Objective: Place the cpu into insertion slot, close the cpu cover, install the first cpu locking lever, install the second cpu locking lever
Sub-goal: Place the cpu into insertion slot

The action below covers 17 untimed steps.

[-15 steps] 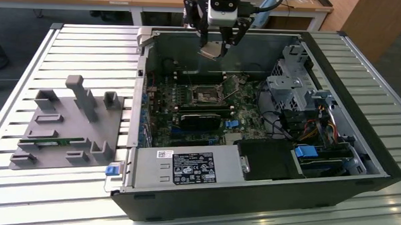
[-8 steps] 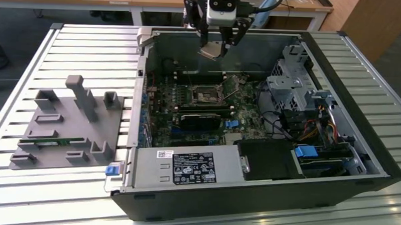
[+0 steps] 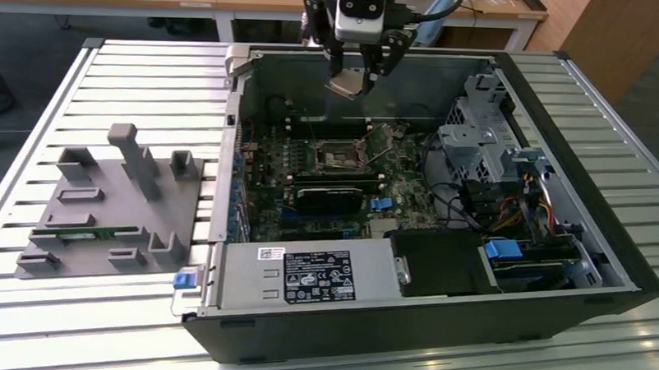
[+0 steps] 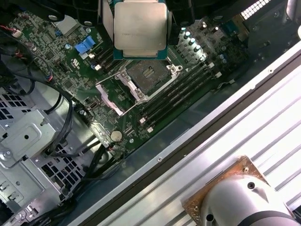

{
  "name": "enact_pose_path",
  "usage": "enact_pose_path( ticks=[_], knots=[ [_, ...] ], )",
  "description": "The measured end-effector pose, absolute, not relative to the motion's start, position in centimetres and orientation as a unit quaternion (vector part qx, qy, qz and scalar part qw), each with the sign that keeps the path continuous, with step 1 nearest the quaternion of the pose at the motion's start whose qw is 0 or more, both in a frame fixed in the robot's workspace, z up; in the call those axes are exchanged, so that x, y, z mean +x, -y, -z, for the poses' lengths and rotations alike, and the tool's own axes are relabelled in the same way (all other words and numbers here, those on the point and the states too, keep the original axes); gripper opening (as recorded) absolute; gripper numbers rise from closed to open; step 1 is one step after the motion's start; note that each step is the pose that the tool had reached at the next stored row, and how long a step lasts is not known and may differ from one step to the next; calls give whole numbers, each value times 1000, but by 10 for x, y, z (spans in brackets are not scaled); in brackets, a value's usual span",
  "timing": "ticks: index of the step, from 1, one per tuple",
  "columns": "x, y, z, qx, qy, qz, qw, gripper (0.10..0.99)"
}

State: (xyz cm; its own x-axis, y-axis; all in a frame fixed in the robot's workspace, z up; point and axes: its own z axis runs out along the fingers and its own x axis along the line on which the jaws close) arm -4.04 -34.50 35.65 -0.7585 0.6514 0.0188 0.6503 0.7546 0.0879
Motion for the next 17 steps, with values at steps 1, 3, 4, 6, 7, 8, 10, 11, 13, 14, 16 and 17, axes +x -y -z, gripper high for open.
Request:
enact_pose_path(
  ticks=[1,3,4,6,7,8,10,11,13,14,16,17],
  knots=[
    [-40,345,-356,350,-936,-45,7,541],
    [-40,345,-356,357,-933,-44,7,541],
    [-40,345,-356,360,-932,-44,7,541],
    [-40,345,-356,367,-929,-44,7,541],
    [-40,345,-356,370,-928,-44,8,541],
    [-40,345,-356,373,-927,-44,8,541],
    [-40,345,-356,379,-924,-44,8,541],
    [-40,345,-356,382,-923,-44,8,541],
    [-40,345,-356,389,-920,-44,9,541],
    [-40,345,-356,392,-919,-44,9,541],
    [-40,345,-356,398,-916,-44,9,541],
    [-40,345,-356,401,-915,-44,9,541]
  ],
)
